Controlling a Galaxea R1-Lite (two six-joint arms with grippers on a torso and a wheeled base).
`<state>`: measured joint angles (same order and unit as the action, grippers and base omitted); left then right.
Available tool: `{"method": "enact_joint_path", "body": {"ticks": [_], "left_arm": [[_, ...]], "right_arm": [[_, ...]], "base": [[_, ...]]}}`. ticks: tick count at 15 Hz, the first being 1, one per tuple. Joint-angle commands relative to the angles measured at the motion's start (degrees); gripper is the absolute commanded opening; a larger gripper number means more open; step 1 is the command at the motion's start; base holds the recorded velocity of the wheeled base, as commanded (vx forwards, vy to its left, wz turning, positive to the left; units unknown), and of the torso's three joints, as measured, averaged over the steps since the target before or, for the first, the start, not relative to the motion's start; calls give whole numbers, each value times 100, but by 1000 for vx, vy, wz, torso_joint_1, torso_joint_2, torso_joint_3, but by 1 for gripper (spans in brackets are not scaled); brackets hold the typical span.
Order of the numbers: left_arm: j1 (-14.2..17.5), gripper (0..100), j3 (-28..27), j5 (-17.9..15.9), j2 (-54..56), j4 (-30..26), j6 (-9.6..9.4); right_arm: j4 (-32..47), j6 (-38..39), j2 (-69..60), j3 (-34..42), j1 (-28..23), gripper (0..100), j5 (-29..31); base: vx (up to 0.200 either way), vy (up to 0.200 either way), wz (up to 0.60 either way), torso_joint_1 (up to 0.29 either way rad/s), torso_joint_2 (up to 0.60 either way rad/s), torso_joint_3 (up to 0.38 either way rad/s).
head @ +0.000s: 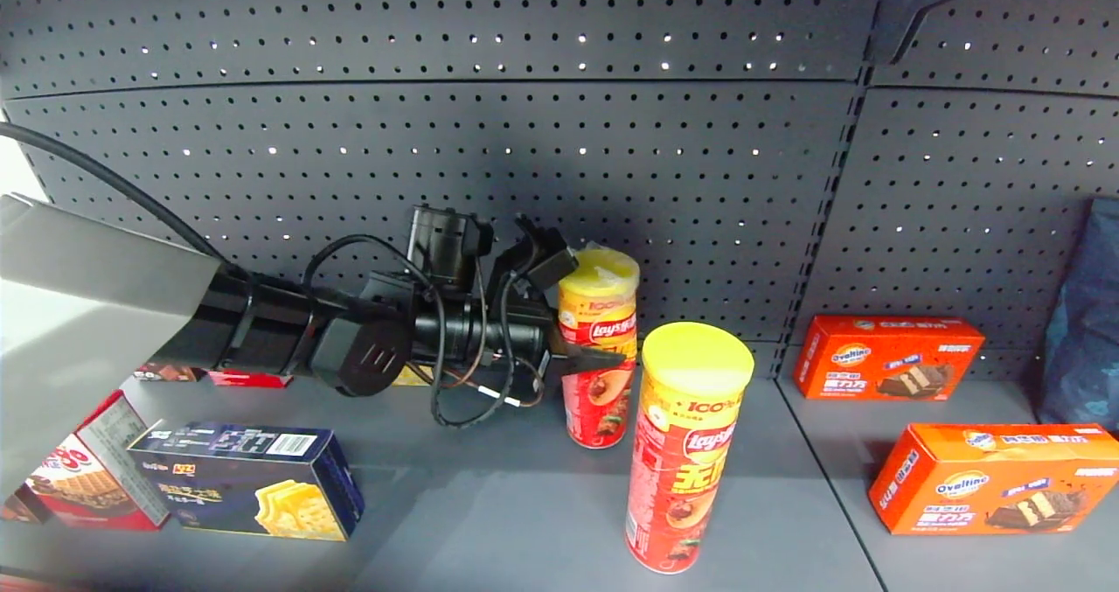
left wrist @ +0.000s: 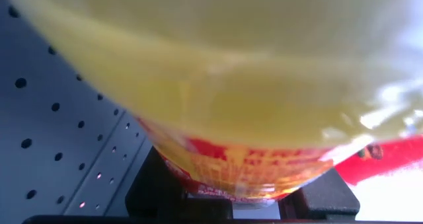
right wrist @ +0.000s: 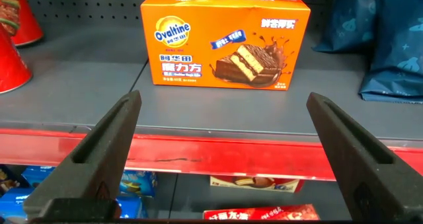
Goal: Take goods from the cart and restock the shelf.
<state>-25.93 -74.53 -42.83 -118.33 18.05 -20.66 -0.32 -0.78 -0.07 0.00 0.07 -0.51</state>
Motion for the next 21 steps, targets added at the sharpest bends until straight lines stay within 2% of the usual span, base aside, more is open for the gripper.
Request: {"method": "enact_joint_path", "body": {"ticks": [1, 2, 8, 17, 18, 21], "left_arm": [[27, 0, -334, -7, 3, -373, -289], [18, 0, -395, 2, -14, -496, -359], [-26, 0, -633, -7, -243, -513, -359], [-53, 0, -624, 2, -436, -461, -351], [-61, 100, -615, 2, -436, -452, -368], [-140, 100, -597, 11, -445, -443, -359]], "right_arm": [[-3, -1, 7, 0, 1, 100, -2], [-3, -1, 7, 0, 1, 100, -2], [5, 8, 7, 0, 1, 100, -2], [-3, 8, 7, 0, 1, 100, -2], [5, 8, 7, 0, 1, 100, -2], [-3, 8, 7, 0, 1, 100, -2]], "base": [[0, 0, 0, 0, 0, 0], [0, 0, 0, 0, 0, 0], [0, 0, 0, 0, 0, 0], [0, 0, 0, 0, 0, 0], [0, 0, 0, 0, 0, 0], [0, 0, 0, 0, 0, 0]]}}
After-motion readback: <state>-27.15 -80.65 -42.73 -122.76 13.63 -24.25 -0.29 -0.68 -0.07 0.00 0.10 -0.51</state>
